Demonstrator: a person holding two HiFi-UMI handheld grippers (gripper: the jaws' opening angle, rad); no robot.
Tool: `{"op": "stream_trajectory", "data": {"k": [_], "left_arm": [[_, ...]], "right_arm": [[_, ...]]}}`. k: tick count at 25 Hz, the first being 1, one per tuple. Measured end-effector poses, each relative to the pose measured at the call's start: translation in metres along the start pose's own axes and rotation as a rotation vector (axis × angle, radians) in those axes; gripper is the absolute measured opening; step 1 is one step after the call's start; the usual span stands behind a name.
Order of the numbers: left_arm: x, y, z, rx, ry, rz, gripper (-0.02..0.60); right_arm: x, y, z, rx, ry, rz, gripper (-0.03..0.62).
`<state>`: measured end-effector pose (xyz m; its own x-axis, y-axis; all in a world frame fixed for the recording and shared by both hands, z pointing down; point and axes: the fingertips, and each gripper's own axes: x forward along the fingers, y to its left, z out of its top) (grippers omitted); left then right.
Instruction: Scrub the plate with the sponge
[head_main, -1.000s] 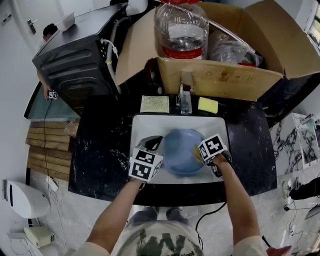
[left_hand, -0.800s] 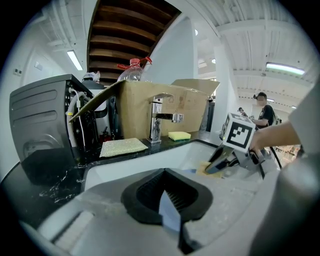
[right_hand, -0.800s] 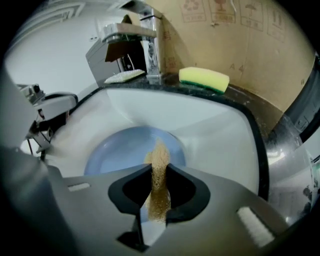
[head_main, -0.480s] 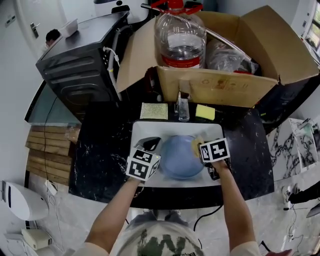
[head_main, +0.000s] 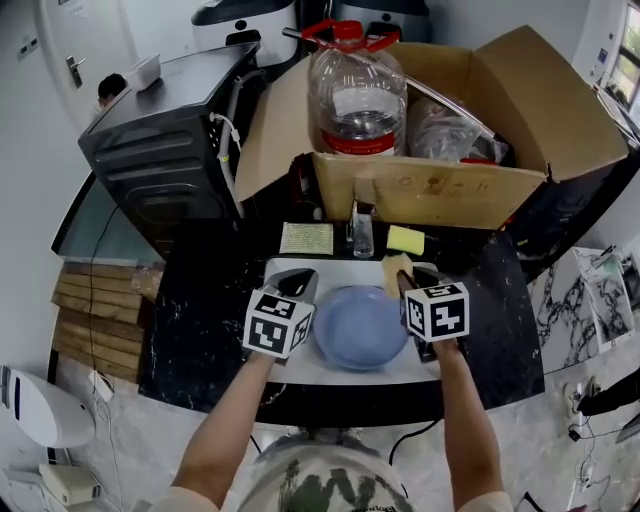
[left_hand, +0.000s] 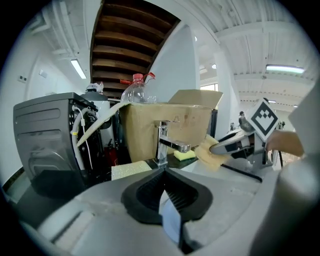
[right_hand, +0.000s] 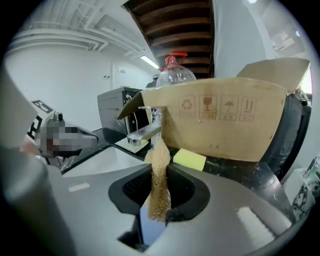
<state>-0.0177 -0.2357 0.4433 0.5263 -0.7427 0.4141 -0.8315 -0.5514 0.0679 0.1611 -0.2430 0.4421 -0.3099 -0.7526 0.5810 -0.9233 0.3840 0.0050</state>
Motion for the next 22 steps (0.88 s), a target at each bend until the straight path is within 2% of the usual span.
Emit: {"op": "stream_trajectory", "data": {"k": [5,10,17,22], "left_arm": [[-0.009,0.007,0.025,-0.012,-0.046,0.016,0.002],[-0.018,0.010,0.040,-0.010,-0.081,0.032,0.002],[-0.029,0.020,0.045,0.001,-0.103,0.067,0.002],[-0.037,0.027,0.045,0.004,-0.121,0.094,0.002]], "right_arm": [[-0.024,0.000,0.040,-0.023,-0.158,-0.036,0.071],[-0.043,0.004,0.061,-0.031,-0.288,-0.053,0.071],[-0.057,0.006,0.069,-0.047,-0.370,-0.075,0.071],[-0.058,0.005,0.069,-0.035,-0.389,-0.084,0.071]]}}
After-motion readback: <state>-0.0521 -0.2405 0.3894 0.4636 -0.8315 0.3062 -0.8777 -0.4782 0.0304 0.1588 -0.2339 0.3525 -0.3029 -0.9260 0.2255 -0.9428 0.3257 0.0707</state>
